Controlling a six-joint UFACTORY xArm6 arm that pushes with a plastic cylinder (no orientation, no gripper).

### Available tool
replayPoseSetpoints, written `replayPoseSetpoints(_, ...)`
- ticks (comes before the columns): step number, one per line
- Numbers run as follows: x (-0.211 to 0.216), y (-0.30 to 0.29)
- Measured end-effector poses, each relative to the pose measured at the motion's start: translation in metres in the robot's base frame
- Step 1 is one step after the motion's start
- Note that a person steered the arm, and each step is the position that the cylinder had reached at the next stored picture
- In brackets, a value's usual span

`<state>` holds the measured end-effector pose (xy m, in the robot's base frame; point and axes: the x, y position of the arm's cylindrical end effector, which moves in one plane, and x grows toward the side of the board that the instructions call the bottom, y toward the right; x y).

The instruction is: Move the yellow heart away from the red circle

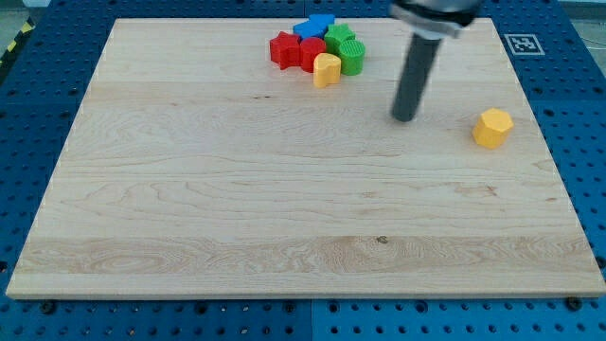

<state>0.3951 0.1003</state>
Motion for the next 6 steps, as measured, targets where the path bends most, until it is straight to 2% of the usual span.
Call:
replayPoseSetpoints(1, -0.012, -0.062)
replayPoseSetpoints(2, -0.041, -0.084)
replayPoseSetpoints(3, -0.074, -0.085)
replayPoseSetpoints(5, -0.083, -0.047)
replayPoseSetpoints(6, -0.104, -0.045)
